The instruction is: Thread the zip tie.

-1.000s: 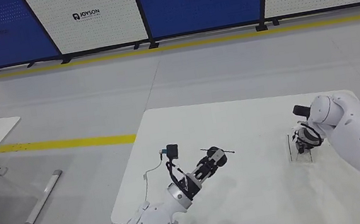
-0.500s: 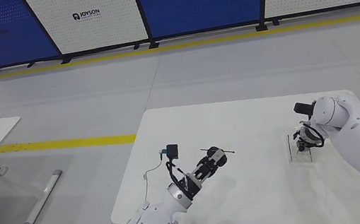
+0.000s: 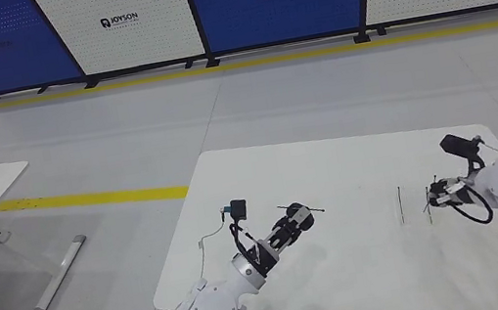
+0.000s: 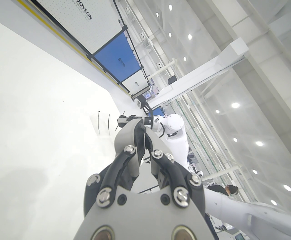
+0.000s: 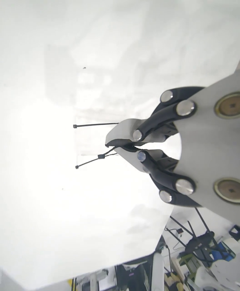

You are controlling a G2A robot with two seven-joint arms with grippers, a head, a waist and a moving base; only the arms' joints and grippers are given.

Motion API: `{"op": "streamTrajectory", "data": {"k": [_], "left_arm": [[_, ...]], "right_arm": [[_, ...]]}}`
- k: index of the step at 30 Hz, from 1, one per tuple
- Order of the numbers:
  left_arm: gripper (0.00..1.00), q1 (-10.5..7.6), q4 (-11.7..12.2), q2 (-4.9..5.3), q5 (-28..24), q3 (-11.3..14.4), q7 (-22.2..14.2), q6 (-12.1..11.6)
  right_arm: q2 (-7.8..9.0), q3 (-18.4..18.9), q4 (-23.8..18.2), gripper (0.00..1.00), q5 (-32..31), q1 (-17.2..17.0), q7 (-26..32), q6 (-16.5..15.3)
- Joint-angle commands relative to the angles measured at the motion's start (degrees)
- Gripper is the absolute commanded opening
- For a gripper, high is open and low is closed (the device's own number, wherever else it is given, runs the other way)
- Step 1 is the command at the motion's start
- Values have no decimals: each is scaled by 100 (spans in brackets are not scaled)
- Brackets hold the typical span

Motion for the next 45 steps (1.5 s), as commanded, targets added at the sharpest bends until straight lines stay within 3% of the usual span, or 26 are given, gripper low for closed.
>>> {"op": "streamTrajectory", "data": {"k": [1, 3, 5, 18, 24, 26, 30, 33, 45], "left_arm": [[0, 0, 0, 0, 0, 0, 0, 0], [0, 0, 0, 0, 0, 0, 0, 0], [0, 0, 0, 0, 0, 0, 0, 0], [0, 0, 0, 0, 0, 0, 0, 0], [0, -186, 51, -58, 279, 244, 440, 162], [0, -325, 127, -90, 350, 351, 603, 281], [0, -594, 293, -162, 555, 644, 873, 424], [0, -754, 439, -208, 931, 810, 1223, 423], [0, -754, 439, -208, 931, 810, 1223, 423]], "right_arm": [[50, 434, -584, 0, 269, -454, -195, -118], [89, 769, -984, 0, 582, -824, -343, -356], [112, 911, -1119, 0, 720, -1006, -316, -476], [94, 866, -1102, 0, 902, -1084, -509, -544], [21, 776, -1724, 0, 1428, -1393, -1559, -352], [12, 667, -2032, 0, 1236, -1520, -1884, -284], [-19, 407, -2446, 0, 1126, -1664, -2236, -63], [-25, 356, -2485, 0, 1109, -1670, -2269, -14], [-28, 336, -2489, 0, 1040, -1697, -2424, -41]]}}
